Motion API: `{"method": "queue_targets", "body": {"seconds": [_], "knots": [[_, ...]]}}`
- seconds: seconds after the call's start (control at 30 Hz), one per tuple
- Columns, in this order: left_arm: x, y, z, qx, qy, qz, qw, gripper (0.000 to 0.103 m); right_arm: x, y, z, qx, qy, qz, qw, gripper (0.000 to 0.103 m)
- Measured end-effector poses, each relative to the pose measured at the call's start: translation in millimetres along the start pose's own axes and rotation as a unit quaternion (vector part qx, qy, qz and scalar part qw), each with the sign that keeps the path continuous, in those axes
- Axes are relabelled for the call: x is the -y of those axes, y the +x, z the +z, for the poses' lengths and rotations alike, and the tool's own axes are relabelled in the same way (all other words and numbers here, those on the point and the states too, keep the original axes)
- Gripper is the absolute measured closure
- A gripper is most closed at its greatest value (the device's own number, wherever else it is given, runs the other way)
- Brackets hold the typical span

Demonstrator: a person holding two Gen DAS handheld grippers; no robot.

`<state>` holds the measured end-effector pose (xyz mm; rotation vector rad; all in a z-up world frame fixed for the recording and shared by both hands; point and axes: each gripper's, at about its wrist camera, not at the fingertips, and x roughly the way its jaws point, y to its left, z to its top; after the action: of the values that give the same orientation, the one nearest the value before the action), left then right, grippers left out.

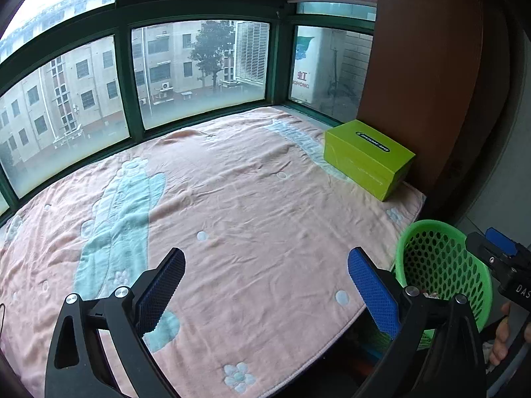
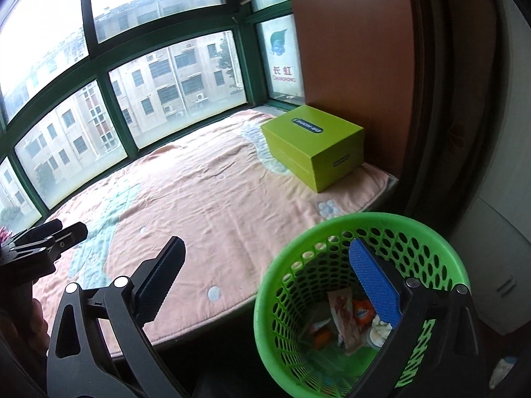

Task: Collect trash

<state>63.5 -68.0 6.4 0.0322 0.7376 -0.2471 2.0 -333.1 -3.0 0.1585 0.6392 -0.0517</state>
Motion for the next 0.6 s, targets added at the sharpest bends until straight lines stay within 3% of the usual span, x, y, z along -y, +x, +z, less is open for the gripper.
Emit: {"method": "queue_targets", "body": {"seconds": [0.6], "knots": [[-33.8, -10.8, -17.1, 0.005, -0.021, 0.049, 0.9986, 0.008, -38.1, 10.1, -7.2, 0.006, -0.044, 0.005, 0.999, 0.005]]}}
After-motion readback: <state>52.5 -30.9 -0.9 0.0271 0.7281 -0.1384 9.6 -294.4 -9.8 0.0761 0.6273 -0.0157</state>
